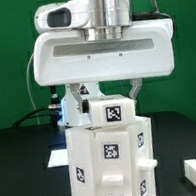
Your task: Assemble cabinet
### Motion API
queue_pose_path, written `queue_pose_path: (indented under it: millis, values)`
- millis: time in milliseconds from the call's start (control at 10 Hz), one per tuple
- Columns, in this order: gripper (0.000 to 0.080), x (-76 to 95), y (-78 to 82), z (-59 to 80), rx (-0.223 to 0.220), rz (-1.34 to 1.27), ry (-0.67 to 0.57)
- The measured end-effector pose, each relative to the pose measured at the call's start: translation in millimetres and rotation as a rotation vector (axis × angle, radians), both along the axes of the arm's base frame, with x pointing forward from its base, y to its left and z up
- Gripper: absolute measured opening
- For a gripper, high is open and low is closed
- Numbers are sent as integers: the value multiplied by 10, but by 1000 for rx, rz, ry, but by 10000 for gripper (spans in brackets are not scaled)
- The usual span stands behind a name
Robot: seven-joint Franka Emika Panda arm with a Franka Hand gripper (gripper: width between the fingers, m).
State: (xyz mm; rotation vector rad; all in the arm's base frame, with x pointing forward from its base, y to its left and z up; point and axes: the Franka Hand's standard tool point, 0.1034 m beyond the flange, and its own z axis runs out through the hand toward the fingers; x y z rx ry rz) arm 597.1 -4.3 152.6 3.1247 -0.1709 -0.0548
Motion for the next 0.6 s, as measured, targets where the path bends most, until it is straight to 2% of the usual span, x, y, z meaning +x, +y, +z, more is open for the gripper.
queue_pose_path:
  millis: [300, 600]
  values:
    - [554, 2, 28, -4, 8, -301, -2]
    - [554, 9, 80, -4, 10, -443, -2]
